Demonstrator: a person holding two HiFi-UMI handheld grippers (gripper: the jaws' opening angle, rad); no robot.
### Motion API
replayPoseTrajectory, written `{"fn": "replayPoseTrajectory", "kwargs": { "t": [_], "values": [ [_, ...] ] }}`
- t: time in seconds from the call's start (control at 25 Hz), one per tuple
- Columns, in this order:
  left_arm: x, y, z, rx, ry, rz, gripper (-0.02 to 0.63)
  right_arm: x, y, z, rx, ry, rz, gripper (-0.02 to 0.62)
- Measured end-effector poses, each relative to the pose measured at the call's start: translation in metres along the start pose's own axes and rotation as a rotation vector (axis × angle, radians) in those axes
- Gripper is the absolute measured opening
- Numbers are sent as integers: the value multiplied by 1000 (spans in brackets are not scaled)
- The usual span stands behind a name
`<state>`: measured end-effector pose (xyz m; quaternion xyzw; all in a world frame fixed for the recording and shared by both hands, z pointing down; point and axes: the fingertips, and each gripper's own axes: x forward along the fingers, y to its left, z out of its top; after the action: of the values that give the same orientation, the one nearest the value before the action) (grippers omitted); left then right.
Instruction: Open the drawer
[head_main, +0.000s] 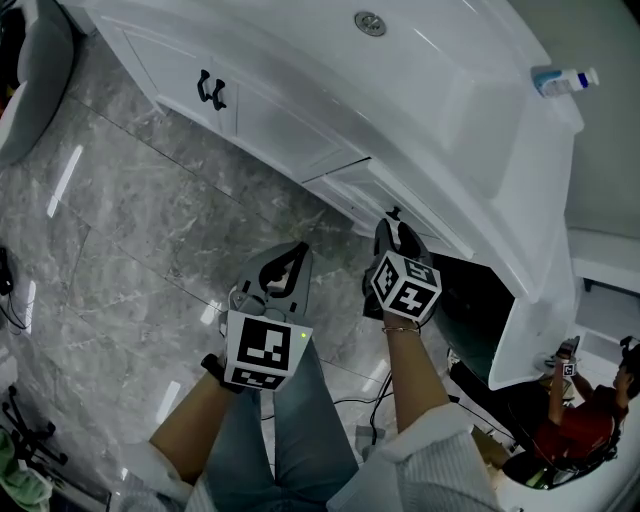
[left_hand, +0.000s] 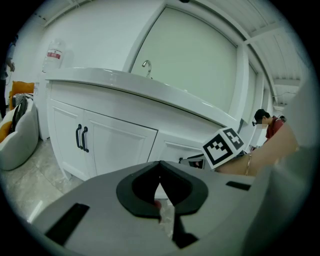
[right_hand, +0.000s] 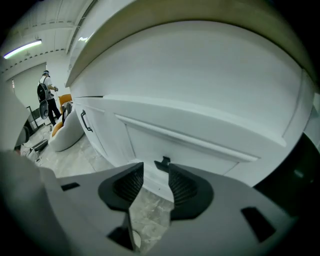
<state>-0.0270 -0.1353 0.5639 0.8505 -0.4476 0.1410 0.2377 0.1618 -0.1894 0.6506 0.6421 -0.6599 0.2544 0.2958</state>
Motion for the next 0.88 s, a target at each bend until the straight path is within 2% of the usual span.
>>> {"fn": "replayPoseTrajectory", "kwargs": {
  "t": [0.32, 0.72, 0.88],
  "values": [
    [13, -13, 8, 23, 5, -42, 15, 17, -6, 1, 16, 44, -19, 167],
    [24, -13, 12, 26, 14, -56, 15, 32, -13, 3, 136, 100, -82, 165],
    [26, -10, 14, 26, 13, -55, 15, 33, -17, 2, 167, 86, -113, 144]
  ]
}}
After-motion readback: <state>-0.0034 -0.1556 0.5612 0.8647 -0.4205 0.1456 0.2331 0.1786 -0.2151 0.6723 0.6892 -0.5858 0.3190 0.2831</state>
